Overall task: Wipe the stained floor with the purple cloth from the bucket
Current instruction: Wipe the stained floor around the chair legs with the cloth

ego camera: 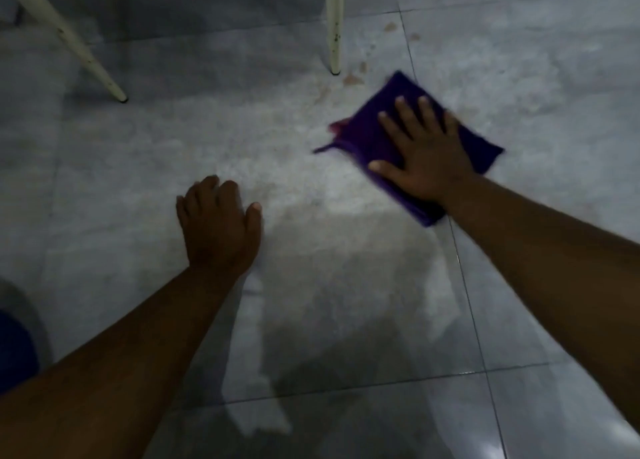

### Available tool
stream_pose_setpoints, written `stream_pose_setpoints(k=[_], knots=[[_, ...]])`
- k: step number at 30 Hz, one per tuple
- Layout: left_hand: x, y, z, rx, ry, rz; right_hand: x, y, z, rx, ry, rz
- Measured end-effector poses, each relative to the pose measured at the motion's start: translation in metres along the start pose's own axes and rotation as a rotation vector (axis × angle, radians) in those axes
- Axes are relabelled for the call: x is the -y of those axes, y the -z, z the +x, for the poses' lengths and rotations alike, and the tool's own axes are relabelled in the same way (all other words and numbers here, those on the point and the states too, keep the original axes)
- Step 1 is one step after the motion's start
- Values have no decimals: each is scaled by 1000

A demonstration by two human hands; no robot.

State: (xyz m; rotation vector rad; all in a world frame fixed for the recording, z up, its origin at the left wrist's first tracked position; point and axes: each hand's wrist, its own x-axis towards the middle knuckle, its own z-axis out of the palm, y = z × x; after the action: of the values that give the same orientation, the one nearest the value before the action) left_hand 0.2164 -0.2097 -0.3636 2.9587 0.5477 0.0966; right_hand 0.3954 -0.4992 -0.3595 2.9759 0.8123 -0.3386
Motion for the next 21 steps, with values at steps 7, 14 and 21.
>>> stream_pose_setpoints(k=[7, 14, 21], knots=[[-60, -14, 54, -14, -9, -183, 47, -17, -95, 105, 547, -80], [-92, -34, 66, 122, -74, -2, -103, -12, -111, 106, 218, -99], [-96, -33, 65, 142, -55, -28, -43, 9, 38, -18, 54, -7]])
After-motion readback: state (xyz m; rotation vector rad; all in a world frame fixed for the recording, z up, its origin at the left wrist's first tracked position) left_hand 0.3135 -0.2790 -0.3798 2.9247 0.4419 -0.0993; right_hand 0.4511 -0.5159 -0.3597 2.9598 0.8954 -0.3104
